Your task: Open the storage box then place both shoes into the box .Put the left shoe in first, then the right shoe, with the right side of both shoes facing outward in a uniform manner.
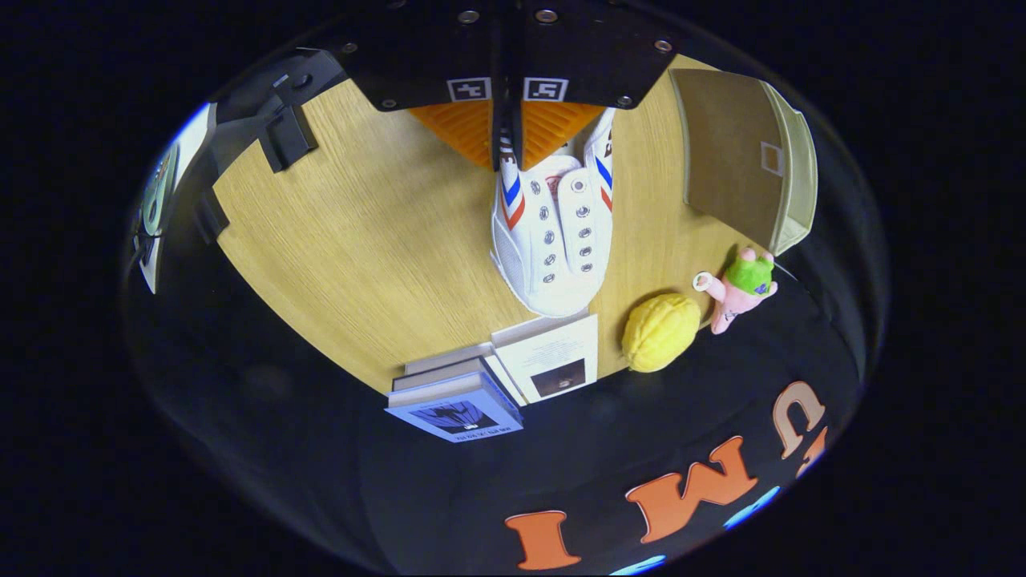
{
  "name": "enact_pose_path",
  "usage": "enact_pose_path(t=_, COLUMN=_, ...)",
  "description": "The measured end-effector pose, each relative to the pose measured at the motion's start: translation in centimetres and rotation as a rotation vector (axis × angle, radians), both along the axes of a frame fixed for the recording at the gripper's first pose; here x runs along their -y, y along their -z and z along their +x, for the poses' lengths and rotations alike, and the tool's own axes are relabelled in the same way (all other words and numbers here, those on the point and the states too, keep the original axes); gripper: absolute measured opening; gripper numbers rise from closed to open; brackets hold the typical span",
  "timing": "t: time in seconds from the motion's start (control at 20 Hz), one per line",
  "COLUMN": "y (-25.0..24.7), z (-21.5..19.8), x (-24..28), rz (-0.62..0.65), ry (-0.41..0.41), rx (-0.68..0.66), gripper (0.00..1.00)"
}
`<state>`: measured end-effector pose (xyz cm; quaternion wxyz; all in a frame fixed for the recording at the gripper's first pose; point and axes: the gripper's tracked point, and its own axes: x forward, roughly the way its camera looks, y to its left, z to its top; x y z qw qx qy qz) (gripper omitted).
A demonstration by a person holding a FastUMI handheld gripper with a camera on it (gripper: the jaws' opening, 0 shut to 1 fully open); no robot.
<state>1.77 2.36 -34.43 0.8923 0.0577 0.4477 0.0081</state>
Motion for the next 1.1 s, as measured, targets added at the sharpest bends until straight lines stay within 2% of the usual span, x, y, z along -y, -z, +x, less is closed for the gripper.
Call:
enact_pose_path(t=0.45, y=-6.6, z=-2.2, x=-12.8, rz=0.075, ry=-0.092, rx=0.089, gripper=0.00)
enact_pose_path(t=0.55, y=-7.3, z=-3.0, x=-15.8, rz=0.071, ry=-0.133, rx=0.103, gripper=0.00)
enact_pose_path(t=0.85, y=-7.8, z=-4.9, x=-23.6, rz=0.083, ry=-0.203, rx=0.107, gripper=0.00)
enact_pose_path(t=1.1, y=-6.0, z=-5.7, x=-27.8, rz=0.058, ry=-0.237, rx=0.093, gripper=0.00)
